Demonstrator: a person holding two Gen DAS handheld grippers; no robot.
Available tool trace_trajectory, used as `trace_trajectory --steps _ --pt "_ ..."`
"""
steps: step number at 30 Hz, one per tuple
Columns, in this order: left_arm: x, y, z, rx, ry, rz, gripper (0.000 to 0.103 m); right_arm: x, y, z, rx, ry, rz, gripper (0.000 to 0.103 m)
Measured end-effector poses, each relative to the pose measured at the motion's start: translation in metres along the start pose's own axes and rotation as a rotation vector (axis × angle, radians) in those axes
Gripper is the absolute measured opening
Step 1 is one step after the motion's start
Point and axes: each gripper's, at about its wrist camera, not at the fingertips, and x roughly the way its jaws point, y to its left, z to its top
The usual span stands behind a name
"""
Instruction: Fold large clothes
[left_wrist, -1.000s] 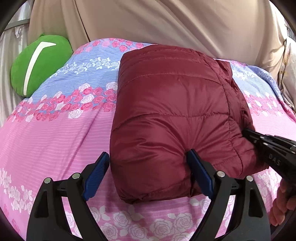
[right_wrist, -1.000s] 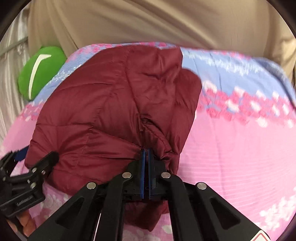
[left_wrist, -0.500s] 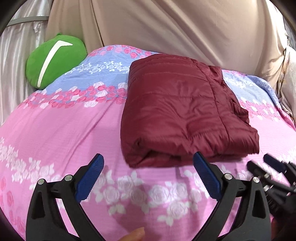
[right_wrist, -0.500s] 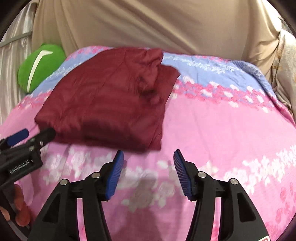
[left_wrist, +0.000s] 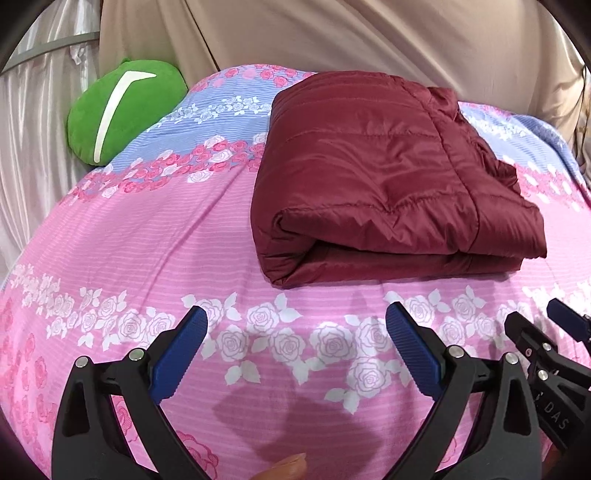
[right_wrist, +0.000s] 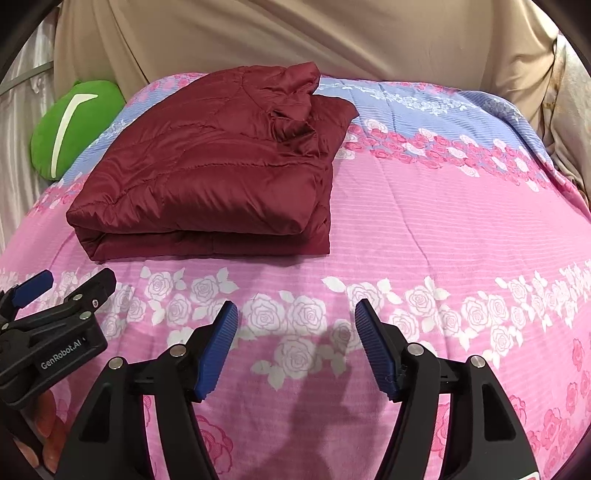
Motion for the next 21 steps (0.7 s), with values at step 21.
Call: trace_trajectory --steps 21 --pt "-0.03 0.049 0.048 -0.151 -0.129 -0.036 0.095 -0.033 -0.025 0.049 0.001 -0.168 -0.012 0.065"
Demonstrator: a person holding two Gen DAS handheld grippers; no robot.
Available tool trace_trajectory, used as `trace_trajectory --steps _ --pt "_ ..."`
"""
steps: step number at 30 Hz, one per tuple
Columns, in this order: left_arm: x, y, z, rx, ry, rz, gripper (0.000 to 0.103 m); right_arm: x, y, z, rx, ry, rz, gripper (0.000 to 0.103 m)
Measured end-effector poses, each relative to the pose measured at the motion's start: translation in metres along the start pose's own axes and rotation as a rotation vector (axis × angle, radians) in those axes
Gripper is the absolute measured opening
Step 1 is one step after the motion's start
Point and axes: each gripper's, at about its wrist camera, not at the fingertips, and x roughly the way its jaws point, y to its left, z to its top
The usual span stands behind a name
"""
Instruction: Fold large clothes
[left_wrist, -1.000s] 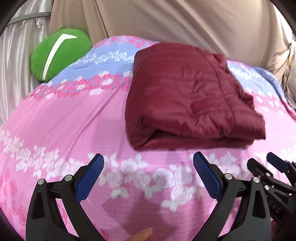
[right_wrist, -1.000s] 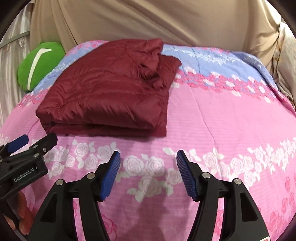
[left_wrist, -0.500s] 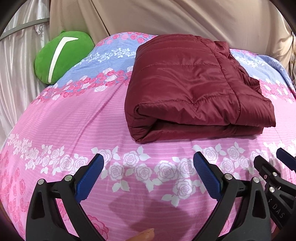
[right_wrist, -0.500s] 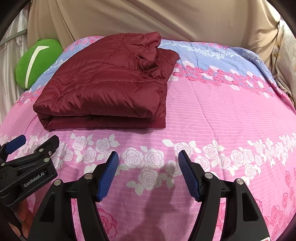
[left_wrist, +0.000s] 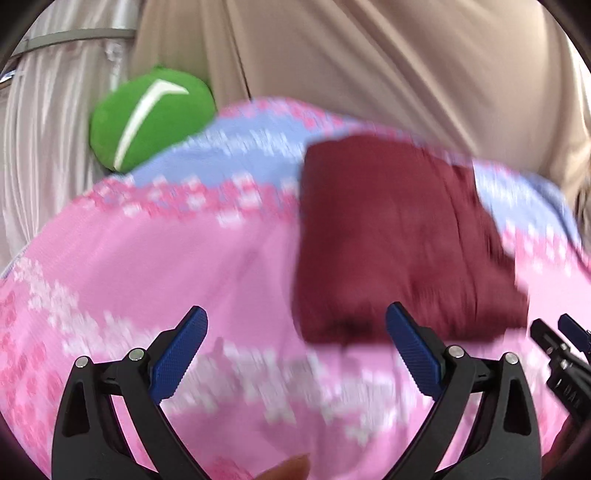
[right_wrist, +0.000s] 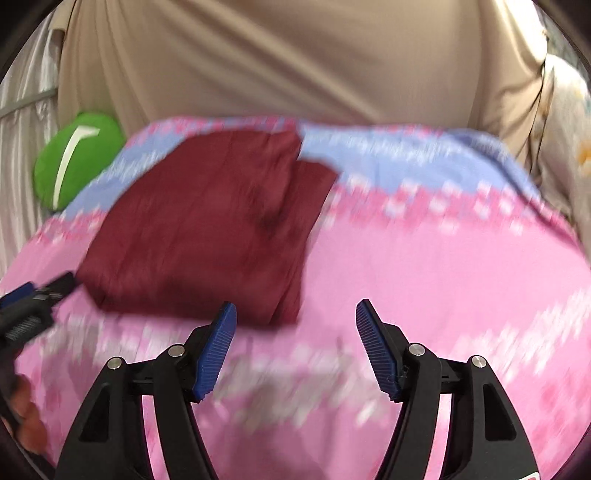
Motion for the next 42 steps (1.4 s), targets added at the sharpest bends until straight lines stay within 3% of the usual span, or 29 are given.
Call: trace_trajectory --steps 3,8,12,16,20,24,27,30,33,36,39,42 --pt "0.009 0.002 0.028 -0.006 0.012 -0.055 0.095 0.02 -0.022 0.041 0.06 0.009 0.104 0.065" --pt "0.033 -0.014 0.066 0.019 0.025 -0.128 0.095 0.094 -0.049 0.092 0.192 0.137 0.269 0.065" --pt "0.065 -0.021 0.081 0.025 0.086 -0.146 0.095 0.146 -0.062 0.11 0.325 0.212 0.36 0.067" --pt "0.09 -0.021 0.079 -0.02 0.144 -0.165 0.095 0.184 -0.049 0.12 0.34 0.274 0.43 0.068" --pt "0.103 -0.034 0.073 0.021 0.155 -0.146 0.095 0.176 -0.004 0.136 0.137 0.214 0.471 0.026" --pt "0.111 -0.047 0.067 0.05 0.164 -0.14 0.095 0.205 0.011 0.128 0.064 0.261 0.379 0.024" --pt "0.111 -0.058 0.066 0.098 0.153 -0.091 0.095 0.19 0.005 0.129 0.084 0.254 0.339 0.024" --pt "0.094 -0.064 0.061 0.16 0.105 -0.04 0.095 0.132 -0.004 0.125 0.066 0.152 0.24 0.029" --pt "0.071 -0.067 0.05 0.2 0.077 -0.036 0.095 0.074 -0.008 0.104 0.027 0.057 0.219 0.03" --pt "0.055 -0.069 0.03 0.217 0.089 -0.056 0.095 0.049 -0.009 0.073 0.007 0.08 0.262 0.027" --pt "0.045 -0.067 0.009 0.214 0.135 -0.083 0.095 0.059 -0.009 0.042 0.004 0.135 0.227 0.027" --pt "0.039 -0.05 -0.016 0.228 0.185 -0.117 0.095 0.068 -0.028 0.027 0.11 0.185 0.275 0.04"
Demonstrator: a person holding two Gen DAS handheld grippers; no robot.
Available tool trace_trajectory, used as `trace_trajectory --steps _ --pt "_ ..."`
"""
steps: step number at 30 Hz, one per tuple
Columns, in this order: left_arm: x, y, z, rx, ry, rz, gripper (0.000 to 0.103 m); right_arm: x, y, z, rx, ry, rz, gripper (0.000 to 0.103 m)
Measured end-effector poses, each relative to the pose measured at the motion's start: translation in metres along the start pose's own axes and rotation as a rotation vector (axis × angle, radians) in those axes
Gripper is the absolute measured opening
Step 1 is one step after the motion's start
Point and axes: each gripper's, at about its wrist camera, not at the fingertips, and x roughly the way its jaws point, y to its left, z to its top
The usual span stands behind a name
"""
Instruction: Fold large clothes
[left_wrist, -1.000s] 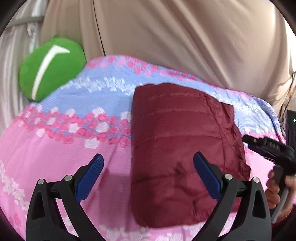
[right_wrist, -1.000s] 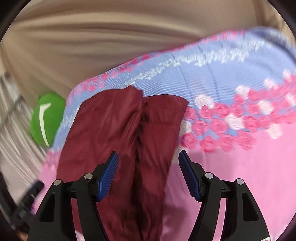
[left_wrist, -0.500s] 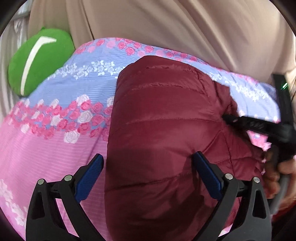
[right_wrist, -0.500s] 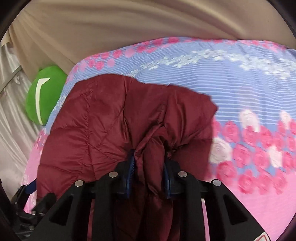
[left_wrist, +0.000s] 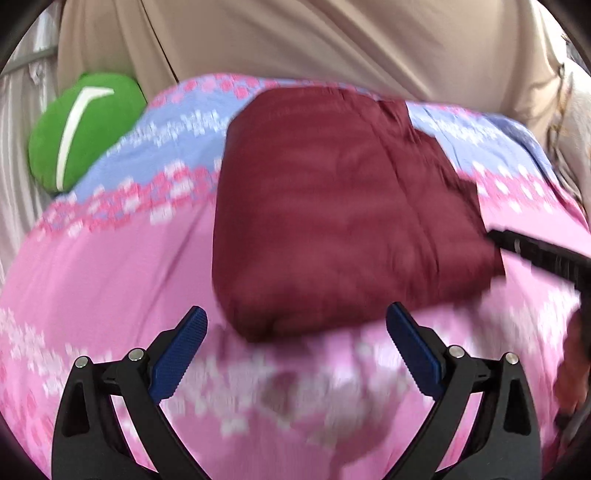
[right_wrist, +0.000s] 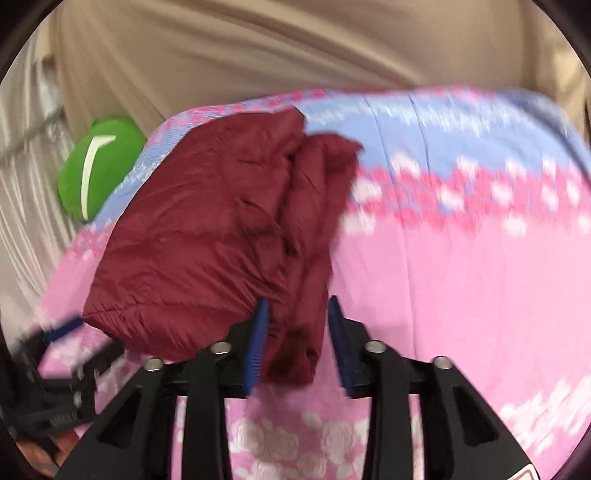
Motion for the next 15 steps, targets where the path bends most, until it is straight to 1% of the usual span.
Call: trace_trajectory --steps 1,2,3,4,5,6,7,8,10,11,12,13,14,15 --pt "0.004 0.002 -0.006 0.017 0.018 0.015 0.095 0.002 -0.006 -0.003 0.035 0.02 0.036 0.039" --pt "0.01 0.005 -0.01 0.031 0.033 0.048 0.095 0.004 -0.01 -0.005 0.055 0.037 0.06 0.039" --pt "0.02 0.011 -0.012 0.041 0.048 0.107 0.094 0.006 -0.009 -0.006 0.062 0.044 0.065 0.039" --pt "0.025 0.017 -0.01 0.04 0.047 0.143 0.087 0.008 -0.006 -0.005 0.063 0.047 0.068 0.035" --pt "0.028 0.023 -0.007 0.032 0.037 0.169 0.086 0.007 -0.001 -0.004 0.056 0.045 0.073 0.032" --pt "0.03 0.034 0.002 0.007 0.023 0.171 0.086 0.006 0.003 -0.003 0.045 0.038 0.07 0.032" --pt "0.031 0.04 0.007 -0.009 0.019 0.157 0.086 0.003 0.009 -0.002 0.027 0.019 0.048 0.032" --pt "0.038 0.046 0.015 -0.025 0.02 0.146 0.086 0.004 0.013 -0.001 0.008 0.005 0.015 0.032" --pt "0.051 0.049 0.022 -0.018 0.037 0.16 0.086 0.015 0.014 -0.003 -0.016 0.014 -0.052 0.033" --pt "0.057 0.049 0.023 -0.014 0.044 0.165 0.086 0.021 0.008 -0.004 0.013 0.033 -0.038 0.038" --pt "0.061 0.047 0.023 -0.009 0.045 0.164 0.086 0.024 0.003 -0.003 0.046 0.049 -0.003 0.038" --pt "0.061 0.045 0.022 0.001 0.039 0.17 0.086 0.024 -0.004 0.0 0.101 0.064 0.065 0.038" --pt "0.061 0.043 0.021 0.012 0.029 0.179 0.086 0.023 -0.009 0.004 0.132 0.058 0.113 0.041" --pt "0.061 0.042 0.022 0.026 0.02 0.184 0.086 0.022 -0.012 0.009 0.151 0.047 0.149 0.046"
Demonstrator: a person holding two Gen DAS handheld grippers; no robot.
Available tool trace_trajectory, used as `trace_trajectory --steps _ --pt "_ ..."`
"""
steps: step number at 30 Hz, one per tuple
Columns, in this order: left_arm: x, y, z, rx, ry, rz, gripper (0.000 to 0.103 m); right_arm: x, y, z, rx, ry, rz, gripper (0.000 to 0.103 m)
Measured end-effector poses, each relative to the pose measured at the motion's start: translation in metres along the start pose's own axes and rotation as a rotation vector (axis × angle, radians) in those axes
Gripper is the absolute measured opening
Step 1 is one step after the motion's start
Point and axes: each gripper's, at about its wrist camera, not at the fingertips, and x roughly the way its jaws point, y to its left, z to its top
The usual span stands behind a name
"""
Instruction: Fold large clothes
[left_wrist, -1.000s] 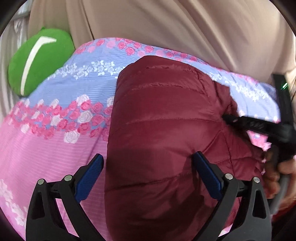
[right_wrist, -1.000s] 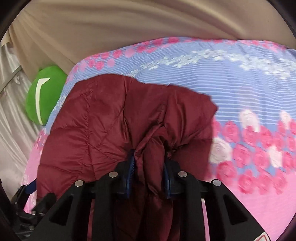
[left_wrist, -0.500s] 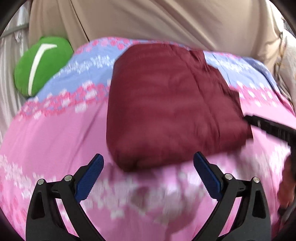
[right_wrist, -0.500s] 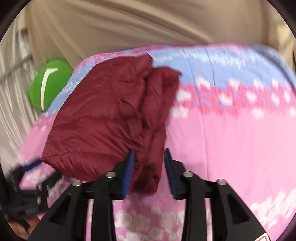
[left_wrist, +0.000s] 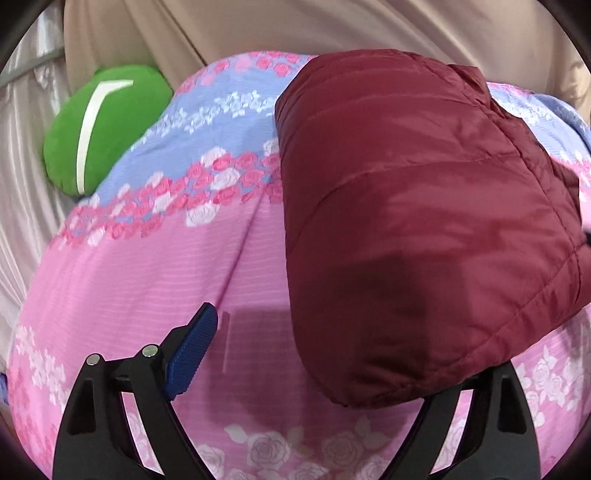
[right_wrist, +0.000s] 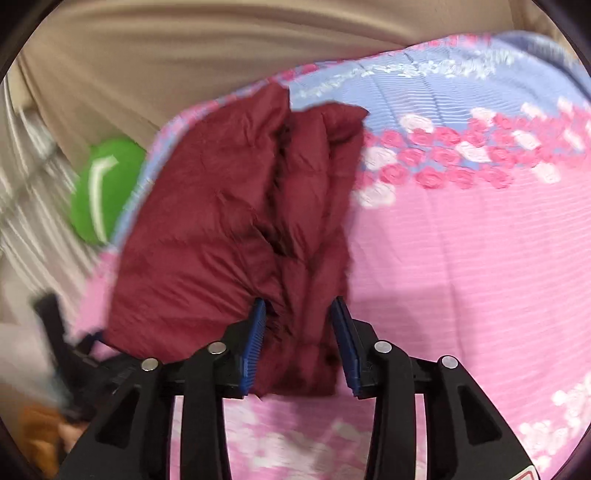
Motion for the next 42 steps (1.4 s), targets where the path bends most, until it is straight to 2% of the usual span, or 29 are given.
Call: trace_trajectory --steps 2,4,5,6,7,8,10,11,14,16,17,19,21,23,25,27,29,32,35,37,40,42 --pt "0.002 -0.001 0.002 0.006 -0.002 -0.006 0.086 0.002 0.001 0.016 0.024 -0.023 0.063 0.068" --pt "0.006 -0.002 0.006 0.019 -0.003 -0.012 0.084 0.024 0.007 0.033 -0.006 0.007 0.031 0.074" --pt "0.006 -0.004 0.008 0.027 -0.007 -0.014 0.082 0.041 0.008 0.037 -0.004 0.044 -0.012 0.075" --pt "0.006 -0.006 0.011 0.041 -0.013 -0.025 0.076 0.054 0.008 0.04 -0.001 0.072 -0.027 0.072" --pt "0.007 -0.009 0.013 0.051 -0.016 -0.032 0.069 0.064 0.008 0.04 0.008 0.084 -0.011 0.058" --pt "0.008 -0.013 0.018 0.064 -0.019 -0.039 0.066 0.066 0.01 0.041 0.01 0.076 0.013 0.029" --pt "0.008 -0.02 0.025 0.084 -0.03 -0.051 0.053 0.047 0.02 0.046 -0.035 0.004 0.028 0.011" --pt "0.007 -0.026 0.032 0.091 -0.043 -0.063 0.052 0.031 0.024 0.048 -0.057 -0.052 0.028 0.009" --pt "0.005 -0.043 0.046 0.084 -0.064 -0.126 0.055 0.004 0.019 0.048 -0.111 -0.141 -0.06 0.009" --pt "0.011 -0.061 0.047 0.105 -0.062 -0.126 0.056 0.015 -0.001 0.045 -0.085 -0.099 -0.142 0.011" --pt "0.015 -0.074 0.046 0.118 -0.073 -0.097 0.055 0.026 -0.016 0.042 -0.069 -0.055 -0.17 0.015" --pt "0.013 -0.08 0.044 0.128 -0.091 -0.071 0.055 0.027 -0.033 0.039 -0.015 -0.031 -0.155 0.018" --pt "0.006 -0.073 0.041 0.107 -0.071 -0.102 0.055 0.007 -0.031 0.038 0.0 -0.051 -0.17 0.02" --pt "-0.004 -0.056 0.035 0.069 -0.044 -0.127 0.057 -0.023 -0.017 0.03 -0.056 -0.119 -0.221 0.02" --pt "-0.021 -0.041 0.023 0.041 -0.052 -0.138 0.066 -0.048 -0.004 0.019 -0.103 -0.18 -0.25 0.02" --pt "-0.042 -0.03 0.01 0.017 -0.072 -0.142 0.069 -0.063 0.008 0.006 -0.157 -0.207 -0.254 0.015" --pt "-0.064 -0.023 0.003 -0.021 -0.109 -0.159 0.07 -0.054 0.013 -0.001 -0.206 -0.171 -0.266 0.009" --pt "-0.079 -0.025 0.004 -0.073 -0.149 -0.184 0.086 -0.002 -0.001 -0.013 -0.23 -0.047 -0.344 0.002" --pt "-0.064 -0.037 0.015 -0.078 -0.154 -0.13 0.089 0.001 -0.002 -0.014 -0.221 -0.04 -0.374 0.002" --pt "-0.045 -0.039 0.02 -0.096 -0.115 -0.096 0.089 -0.013 0.003 -0.011 -0.209 -0.066 -0.359 0.003" --pt "-0.037 -0.031 0.017 -0.145 -0.082 -0.122 0.089 -0.037 0.013 0.0 -0.205 -0.142 -0.319 0.003" --pt "-0.037 -0.033 0.016 -0.139 -0.082 -0.116 0.089 -0.04 0.024 0.017 -0.211 -0.172 -0.292 0.003"
